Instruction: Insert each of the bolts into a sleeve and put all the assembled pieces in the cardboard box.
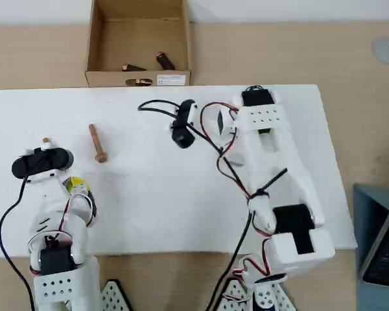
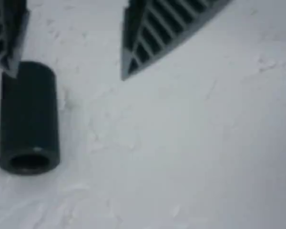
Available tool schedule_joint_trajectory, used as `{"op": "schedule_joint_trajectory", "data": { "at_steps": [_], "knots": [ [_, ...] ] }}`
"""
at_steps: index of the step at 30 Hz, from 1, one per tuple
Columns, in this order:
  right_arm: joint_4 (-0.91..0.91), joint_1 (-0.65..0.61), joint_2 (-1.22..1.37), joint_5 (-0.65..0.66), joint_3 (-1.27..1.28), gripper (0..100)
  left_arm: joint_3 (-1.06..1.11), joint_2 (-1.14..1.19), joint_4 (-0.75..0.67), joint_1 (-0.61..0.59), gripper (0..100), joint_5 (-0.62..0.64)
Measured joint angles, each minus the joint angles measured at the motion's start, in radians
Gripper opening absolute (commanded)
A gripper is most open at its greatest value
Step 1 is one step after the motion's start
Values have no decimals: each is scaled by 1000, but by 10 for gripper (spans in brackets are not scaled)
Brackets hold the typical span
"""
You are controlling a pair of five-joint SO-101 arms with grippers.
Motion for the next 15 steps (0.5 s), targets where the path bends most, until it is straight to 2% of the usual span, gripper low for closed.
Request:
{"op": "schedule_joint_trajectory", "data": {
  "at_steps": [15],
  "knots": [
    [-118, 9, 167, 46, 0, 161, 0, 0, 0, 0, 1, 0]
  ]
}}
